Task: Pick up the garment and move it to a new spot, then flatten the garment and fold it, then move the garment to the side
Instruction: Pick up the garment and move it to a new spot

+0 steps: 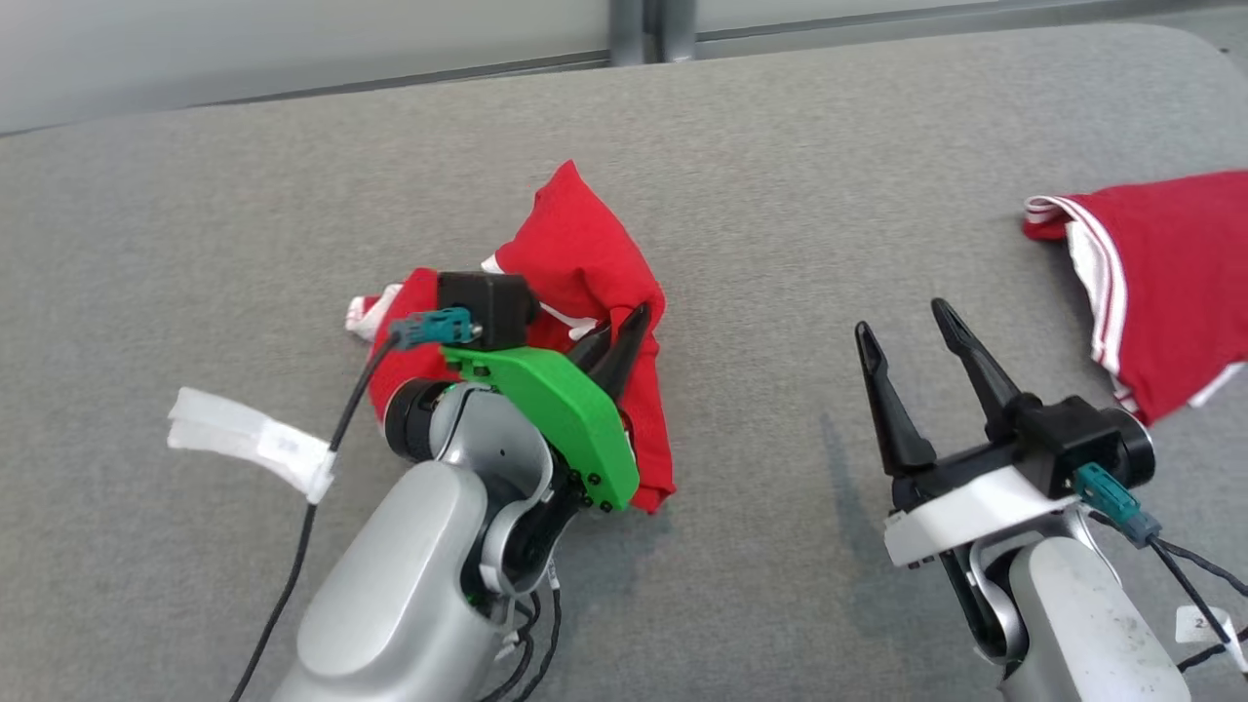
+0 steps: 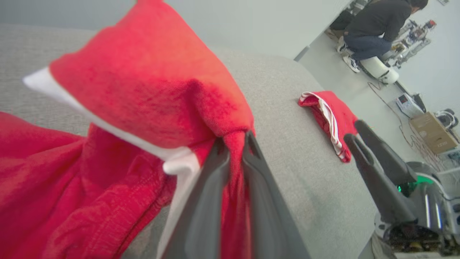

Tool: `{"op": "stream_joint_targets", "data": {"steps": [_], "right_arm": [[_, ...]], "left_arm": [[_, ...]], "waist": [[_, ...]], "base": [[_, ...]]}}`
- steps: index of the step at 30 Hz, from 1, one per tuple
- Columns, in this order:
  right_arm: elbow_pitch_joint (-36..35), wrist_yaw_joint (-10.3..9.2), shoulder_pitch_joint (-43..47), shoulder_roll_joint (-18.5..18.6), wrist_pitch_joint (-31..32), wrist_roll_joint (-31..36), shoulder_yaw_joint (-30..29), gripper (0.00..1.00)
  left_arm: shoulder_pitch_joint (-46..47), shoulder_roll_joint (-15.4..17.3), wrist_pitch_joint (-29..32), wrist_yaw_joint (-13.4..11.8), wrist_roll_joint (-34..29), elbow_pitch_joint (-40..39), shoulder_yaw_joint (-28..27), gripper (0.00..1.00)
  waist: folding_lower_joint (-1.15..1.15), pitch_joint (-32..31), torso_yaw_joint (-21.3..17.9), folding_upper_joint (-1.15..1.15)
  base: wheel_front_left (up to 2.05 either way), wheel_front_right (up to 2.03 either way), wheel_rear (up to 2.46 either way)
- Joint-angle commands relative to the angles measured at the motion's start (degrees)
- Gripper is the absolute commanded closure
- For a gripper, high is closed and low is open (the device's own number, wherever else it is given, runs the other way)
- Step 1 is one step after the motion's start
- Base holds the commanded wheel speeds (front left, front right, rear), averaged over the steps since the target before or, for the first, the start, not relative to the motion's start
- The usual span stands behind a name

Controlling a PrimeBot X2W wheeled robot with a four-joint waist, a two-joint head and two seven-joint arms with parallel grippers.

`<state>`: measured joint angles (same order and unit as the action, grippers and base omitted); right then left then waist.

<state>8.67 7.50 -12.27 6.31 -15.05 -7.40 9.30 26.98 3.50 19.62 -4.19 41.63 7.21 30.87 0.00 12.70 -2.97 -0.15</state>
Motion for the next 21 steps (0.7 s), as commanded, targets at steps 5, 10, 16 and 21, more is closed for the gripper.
{"op": "stream_joint_targets", "data": {"steps": [5,10,16,21], "right_arm": [[-0.37,-0.02,-1.28,-1.55,-0.16,-1.02,0.65,0.0],[0.0,-0.02,-0.93,-2.81,-0.16,-1.69,0.65,0.0],[-0.17,-0.01,0.02,-3.31,-0.16,-2.04,-0.76,0.0],[-0.6,-0.01,0.17,-3.36,-0.17,-1.91,-1.52,0.0]], "left_arm": [[6.43,-0.46,-3.56,-2.0,-2.09,9.42,3.07,1.0],[11.51,-0.54,-7.7,-3.49,-0.16,15.03,7.22,0.0],[14.14,-0.44,-11.28,-4.53,3.84,15.59,14.71,0.0],[14.3,-0.4,-13.75,-5.51,4.27,13.54,17.7,0.0]], "waist": [[0.0,1.41,-13.64,0.15],[0.0,3.16,-18.66,0.15],[0.0,4.01,-21.01,0.15],[0.0,4.44,-20.97,0.15]], "base": [[0.0,0.0,0.0],[0.0,0.0,0.0],[0.0,0.0,0.0],[0.0,0.0,0.0]]}}
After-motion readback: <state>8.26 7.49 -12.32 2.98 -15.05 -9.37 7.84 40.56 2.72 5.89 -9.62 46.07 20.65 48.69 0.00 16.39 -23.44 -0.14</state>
